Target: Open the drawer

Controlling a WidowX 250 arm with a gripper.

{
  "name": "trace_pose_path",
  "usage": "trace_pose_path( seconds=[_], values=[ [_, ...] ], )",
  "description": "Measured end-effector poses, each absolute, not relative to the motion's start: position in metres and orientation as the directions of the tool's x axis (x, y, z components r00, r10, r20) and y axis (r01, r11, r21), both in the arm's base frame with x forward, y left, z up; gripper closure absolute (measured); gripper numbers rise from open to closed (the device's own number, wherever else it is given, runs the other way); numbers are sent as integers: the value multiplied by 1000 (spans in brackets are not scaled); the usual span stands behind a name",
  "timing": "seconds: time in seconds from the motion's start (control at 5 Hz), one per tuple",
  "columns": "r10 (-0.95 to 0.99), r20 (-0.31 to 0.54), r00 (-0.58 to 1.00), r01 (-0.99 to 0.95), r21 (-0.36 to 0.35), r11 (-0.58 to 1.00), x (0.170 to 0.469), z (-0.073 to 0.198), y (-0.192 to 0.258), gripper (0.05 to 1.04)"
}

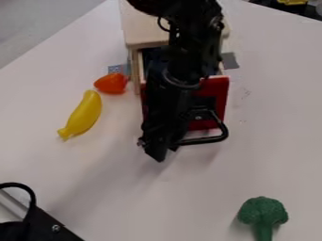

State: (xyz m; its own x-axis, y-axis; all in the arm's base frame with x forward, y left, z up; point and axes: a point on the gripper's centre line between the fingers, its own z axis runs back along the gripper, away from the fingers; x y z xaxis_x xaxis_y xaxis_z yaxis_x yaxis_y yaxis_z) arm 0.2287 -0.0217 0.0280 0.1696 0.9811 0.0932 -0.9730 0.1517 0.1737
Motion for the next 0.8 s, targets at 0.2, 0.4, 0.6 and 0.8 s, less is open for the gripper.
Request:
trace_pose_path(
  seconds=[0.2, 0.4, 0.6, 0.8],
  values=[
    [978, 96, 186, -971, 171, 168, 227, 27, -23, 593],
    [948, 92, 304, -941, 183, 284, 228, 33, -39, 258],
    [929, 97, 358, -924, 177, 338, 237, 46, -39, 75],
    [888, 107, 447, -894, 92, 439, 252, 96, -42, 82]
  ],
)
